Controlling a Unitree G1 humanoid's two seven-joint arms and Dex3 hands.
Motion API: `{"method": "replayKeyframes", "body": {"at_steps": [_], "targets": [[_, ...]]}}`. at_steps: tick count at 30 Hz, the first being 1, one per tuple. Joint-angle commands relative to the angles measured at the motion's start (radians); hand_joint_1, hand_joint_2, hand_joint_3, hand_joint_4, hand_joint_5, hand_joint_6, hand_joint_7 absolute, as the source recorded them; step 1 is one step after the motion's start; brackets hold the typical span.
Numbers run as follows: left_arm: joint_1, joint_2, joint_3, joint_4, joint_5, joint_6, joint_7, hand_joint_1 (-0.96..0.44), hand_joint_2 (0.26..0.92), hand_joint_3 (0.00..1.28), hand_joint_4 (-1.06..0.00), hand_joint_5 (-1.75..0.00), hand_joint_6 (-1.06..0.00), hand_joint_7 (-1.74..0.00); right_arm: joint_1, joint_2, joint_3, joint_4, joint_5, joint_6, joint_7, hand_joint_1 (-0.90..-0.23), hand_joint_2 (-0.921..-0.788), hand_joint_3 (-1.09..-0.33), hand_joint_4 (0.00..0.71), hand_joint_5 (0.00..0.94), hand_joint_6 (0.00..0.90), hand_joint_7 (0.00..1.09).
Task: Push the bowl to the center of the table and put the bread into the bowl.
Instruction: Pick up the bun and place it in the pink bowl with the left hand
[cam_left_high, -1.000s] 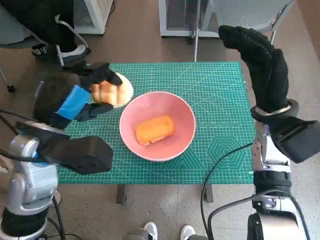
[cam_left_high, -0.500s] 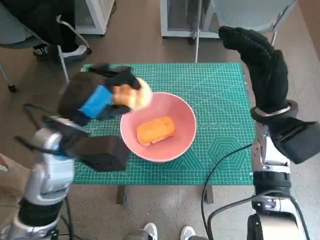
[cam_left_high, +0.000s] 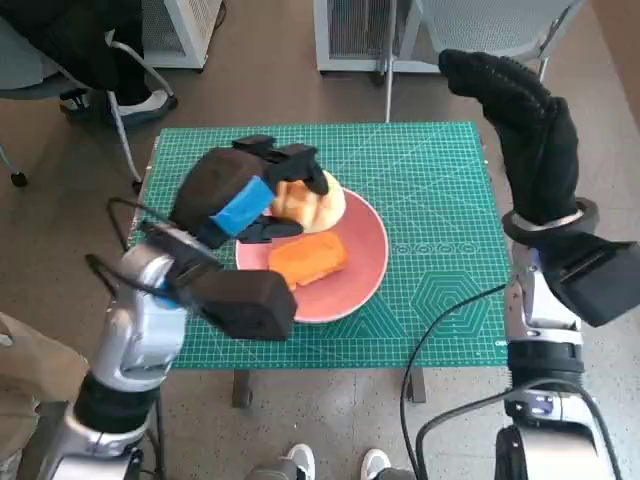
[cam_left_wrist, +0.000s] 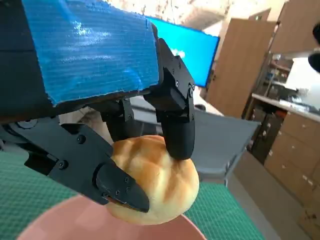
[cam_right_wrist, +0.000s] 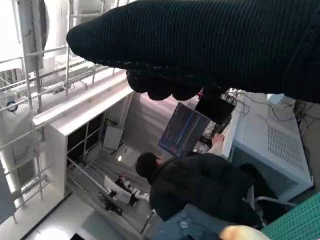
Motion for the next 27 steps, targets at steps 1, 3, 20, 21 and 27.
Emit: {"method": "replayKeyframes", "body": {"at_steps": [1, 3, 20, 21, 27], "targets": [[-0.023, -0.008, -0.007, 0.017, -0.003, -0.007, 0.0, 0.0, 0.92, 0.05, -0.76, -1.06, -0.59, -1.24, 0.023, -0.002, 0.0, 0.009, -0.001, 0.002, 0.0, -0.652, -0.921, -0.775, 0.199, 0.002, -0.001, 0.46], [-0.027, -0.017, -0.017, 0.034, -0.005, -0.004, -0.006, 0.0, 0.92, 0.06, -0.75, -1.06, -0.58, -1.25, 0.026, -0.003, 0.0, 0.003, -0.005, 0.003, -0.003, -0.65, -0.921, -0.775, 0.199, 0.002, -0.001, 0.46], [-0.039, -0.045, -0.062, 0.122, -0.002, -0.014, -0.017, 0.0, 0.92, 0.09, -0.7, -1.11, -0.57, -1.27, 0.031, -0.008, -0.001, 0.0, -0.019, -0.001, -0.017, -0.644, -0.921, -0.777, 0.199, 0.001, -0.001, 0.46], [-0.04, -0.044, -0.063, 0.127, -0.004, -0.016, -0.018, 0.0, 0.92, 0.09, -0.7, -1.11, -0.57, -1.27, 0.031, -0.009, -0.002, 0.0, -0.018, -0.001, -0.017, -0.644, -0.921, -0.777, 0.199, 0.001, -0.001, 0.46], [-0.044, -0.048, -0.062, 0.158, -0.026, -0.013, -0.036, 0.0, 0.92, 0.14, -0.64, -1.18, -0.52, -1.31, 0.034, -0.009, -0.002, -0.006, -0.019, -0.001, -0.019, -0.643, -0.921, -0.777, 0.2, 0.001, -0.001, 0.46]]}}
